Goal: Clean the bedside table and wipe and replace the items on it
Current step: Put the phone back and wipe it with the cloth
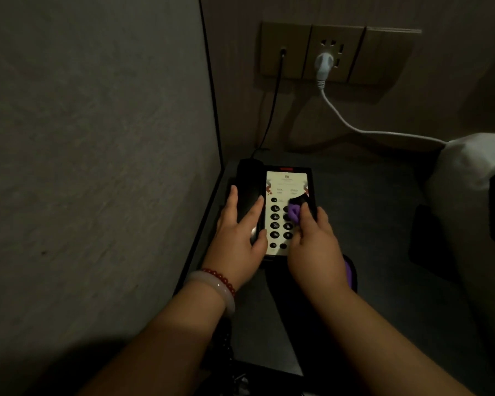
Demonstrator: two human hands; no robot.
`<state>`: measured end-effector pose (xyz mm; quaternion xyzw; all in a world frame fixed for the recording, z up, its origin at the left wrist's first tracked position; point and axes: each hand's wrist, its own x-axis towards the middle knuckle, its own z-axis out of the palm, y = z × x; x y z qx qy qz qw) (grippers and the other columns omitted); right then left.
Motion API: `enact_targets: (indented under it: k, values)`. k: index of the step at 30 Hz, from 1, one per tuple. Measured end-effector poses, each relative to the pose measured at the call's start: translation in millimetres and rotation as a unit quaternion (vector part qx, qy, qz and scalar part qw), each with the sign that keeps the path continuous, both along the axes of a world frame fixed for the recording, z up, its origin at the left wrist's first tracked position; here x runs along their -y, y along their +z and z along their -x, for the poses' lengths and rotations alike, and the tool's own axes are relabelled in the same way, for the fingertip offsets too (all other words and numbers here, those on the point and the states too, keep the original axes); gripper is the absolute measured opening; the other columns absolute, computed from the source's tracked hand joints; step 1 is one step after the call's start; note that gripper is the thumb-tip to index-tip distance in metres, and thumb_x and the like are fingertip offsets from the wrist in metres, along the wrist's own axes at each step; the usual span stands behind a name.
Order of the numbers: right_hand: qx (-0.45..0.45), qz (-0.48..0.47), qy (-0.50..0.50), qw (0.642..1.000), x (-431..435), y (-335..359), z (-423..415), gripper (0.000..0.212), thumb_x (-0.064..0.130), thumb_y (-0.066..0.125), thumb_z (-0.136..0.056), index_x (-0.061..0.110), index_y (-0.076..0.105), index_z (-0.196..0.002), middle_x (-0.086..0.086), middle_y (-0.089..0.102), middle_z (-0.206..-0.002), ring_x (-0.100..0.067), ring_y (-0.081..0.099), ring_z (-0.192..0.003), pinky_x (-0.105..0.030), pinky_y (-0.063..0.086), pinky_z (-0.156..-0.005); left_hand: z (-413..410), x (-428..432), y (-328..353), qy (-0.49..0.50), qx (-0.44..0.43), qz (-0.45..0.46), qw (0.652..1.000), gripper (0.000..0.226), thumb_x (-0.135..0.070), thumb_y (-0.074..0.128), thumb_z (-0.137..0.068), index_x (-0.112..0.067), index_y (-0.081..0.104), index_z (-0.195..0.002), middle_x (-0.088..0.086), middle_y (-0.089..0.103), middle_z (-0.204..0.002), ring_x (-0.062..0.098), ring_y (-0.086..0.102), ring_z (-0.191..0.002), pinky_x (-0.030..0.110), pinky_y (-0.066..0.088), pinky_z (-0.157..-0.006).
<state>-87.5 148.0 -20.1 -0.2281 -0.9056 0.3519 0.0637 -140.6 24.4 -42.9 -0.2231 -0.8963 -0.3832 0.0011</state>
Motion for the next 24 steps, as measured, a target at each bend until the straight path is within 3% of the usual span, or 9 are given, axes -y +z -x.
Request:
enact_targets:
  k: [5, 14, 20, 24]
  values:
    - [-0.014, -0.002, -0.002, 1.0, -7, -1, 21, 0.053, 0.014, 0.04, -0.098, 0.021, 0.026, -0.149, -0.007, 0.01, -0.158, -0.027, 0.027, -0.14, -0.032, 0.03, -0.109, 21, -4, 0, -0.004, -0.002, 0.001, 1.0, 0.061, -0.022, 0.056, -0.093, -0.033, 0.027, -0.147, -0.004, -0.012, -0.158, 0.011, -0.001, -0.144, 0.021, 0.007, -0.109]
    - [-0.04, 0.001, -0.001, 0.999, -20, 2, 72, 0.049, 0.012, 0.039, -0.098, 0.016, 0.031, -0.147, -0.01, 0.016, -0.157, -0.027, 0.029, -0.139, -0.029, 0.027, -0.109, 75, -17, 4, -0.004, 0.013, -0.03, 0.999, 0.062, -0.017, 0.058, -0.091, -0.031, 0.031, -0.145, -0.001, -0.006, -0.159, 0.018, 0.002, -0.146, 0.025, 0.012, -0.113]
    - [-0.017, -0.003, -0.002, 1.0, -23, 1, 95, 0.052, 0.015, 0.038, -0.099, 0.017, 0.025, -0.149, -0.011, 0.01, -0.158, -0.031, 0.026, -0.14, -0.033, 0.027, -0.11, 102, -22, 5, -0.014, 0.031, -0.002, 0.999, 0.063, -0.019, 0.057, -0.093, -0.032, 0.028, -0.147, -0.003, -0.01, -0.159, 0.016, 0.003, -0.146, 0.021, 0.014, -0.11]
    - [-0.013, 0.008, -0.002, 1.0, -23, 1, 95, 0.052, 0.014, 0.037, -0.1, 0.018, 0.023, -0.15, -0.011, 0.006, -0.159, -0.03, 0.021, -0.142, -0.032, 0.025, -0.111, 107, -21, 11, -0.025, 0.046, 0.043, 0.998, 0.064, -0.023, 0.055, -0.095, -0.035, 0.021, -0.148, -0.004, -0.015, -0.158, 0.02, 0.001, -0.146, 0.034, 0.018, -0.117]
